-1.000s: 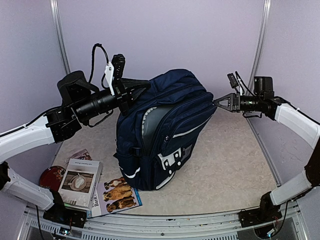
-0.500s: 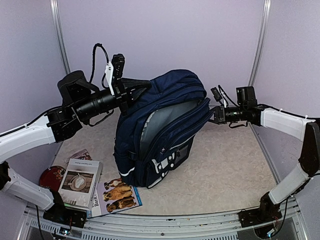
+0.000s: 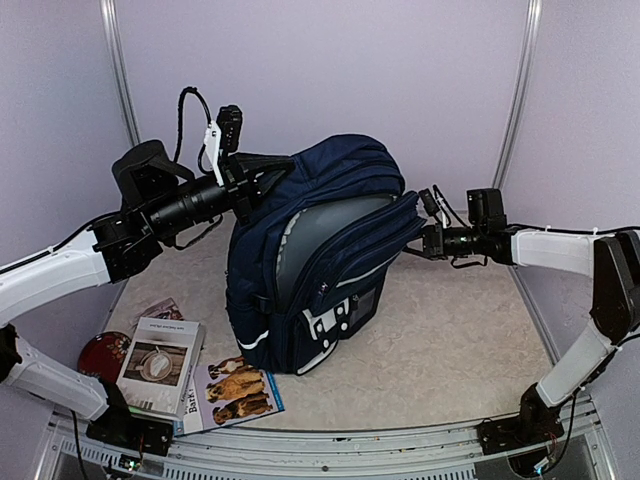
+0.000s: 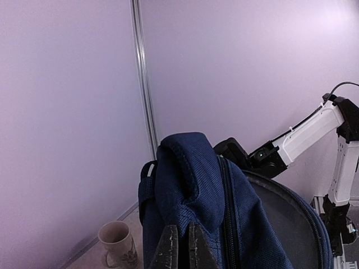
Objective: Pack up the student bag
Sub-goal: Unzip the largest pocket of the student bag, then pass from the left arm to the right
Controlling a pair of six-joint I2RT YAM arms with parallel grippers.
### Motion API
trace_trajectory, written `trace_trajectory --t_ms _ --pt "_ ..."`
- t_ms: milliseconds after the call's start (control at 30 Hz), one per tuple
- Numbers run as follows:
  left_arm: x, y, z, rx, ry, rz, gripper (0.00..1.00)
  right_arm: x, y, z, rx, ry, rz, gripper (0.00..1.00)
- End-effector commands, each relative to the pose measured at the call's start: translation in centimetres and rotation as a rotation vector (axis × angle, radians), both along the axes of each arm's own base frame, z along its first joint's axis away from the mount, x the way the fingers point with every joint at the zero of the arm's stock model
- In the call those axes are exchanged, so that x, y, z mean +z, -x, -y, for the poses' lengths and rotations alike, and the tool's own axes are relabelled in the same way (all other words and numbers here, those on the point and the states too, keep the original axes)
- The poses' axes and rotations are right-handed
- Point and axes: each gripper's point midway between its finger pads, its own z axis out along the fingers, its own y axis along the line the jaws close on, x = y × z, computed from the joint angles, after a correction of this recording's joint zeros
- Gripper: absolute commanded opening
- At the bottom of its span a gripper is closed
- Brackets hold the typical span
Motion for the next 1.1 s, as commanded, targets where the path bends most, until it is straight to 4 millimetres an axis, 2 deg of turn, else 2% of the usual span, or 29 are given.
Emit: trace_trajectory --t_ms 0,100,267,367,467,567,667,767,800,867,967,1067 --pt "3.3 0.8 -1.6 0.023 0.072 0.076 0.00 -1.7 -0.1 1.5 -0.114 0.090 -0.097 0.20" --pt "3.1 1.1 -1.3 0.003 0.067 0.077 0.00 3.4 -0.1 1.9 -0.156 0.061 0.004 0.42" --pt "2.5 2.4 0.0 -0.063 0.026 0.095 0.00 11.8 0.3 4.3 -0.299 0.067 0.216 0.65" --pt "2.2 2.3 0.4 -0.058 0.007 0.093 0.00 16.2 2.2 4.1 -0.258 0.017 0.333 0.64" --pt "2.3 2.2 0.5 -0.040 0.007 0.102 0.00 19.0 4.8 3.0 -0.168 -0.027 0.433 0.61" --pt "2.4 1.8 0.6 0.002 0.001 0.109 0.00 20.5 7.1 2.2 -0.083 -0.037 0.516 0.64" --pt "2.0 0.9 0.7 0.042 -0.010 0.082 0.00 21.7 10.3 1.4 0.054 -0.077 0.601 0.69" --pt "1.9 0.4 0.7 0.058 -0.010 0.063 0.00 21.8 13.4 0.9 0.189 -0.116 0.684 0.89" --pt "1.8 0.3 0.8 0.060 -0.009 0.057 0.00 21.6 13.9 1.0 0.201 -0.113 0.708 0.94" --pt "1.8 0.2 0.8 0.064 -0.006 0.052 0.00 20.8 14.0 1.0 0.210 -0.091 0.732 0.98" --pt "1.6 0.3 0.8 0.061 -0.008 0.047 0.00 19.6 14.5 0.6 0.284 -0.076 0.772 0.99" --pt "1.6 0.5 0.8 0.049 -0.008 0.049 0.00 18.8 13.8 0.3 0.294 -0.059 0.789 0.99"
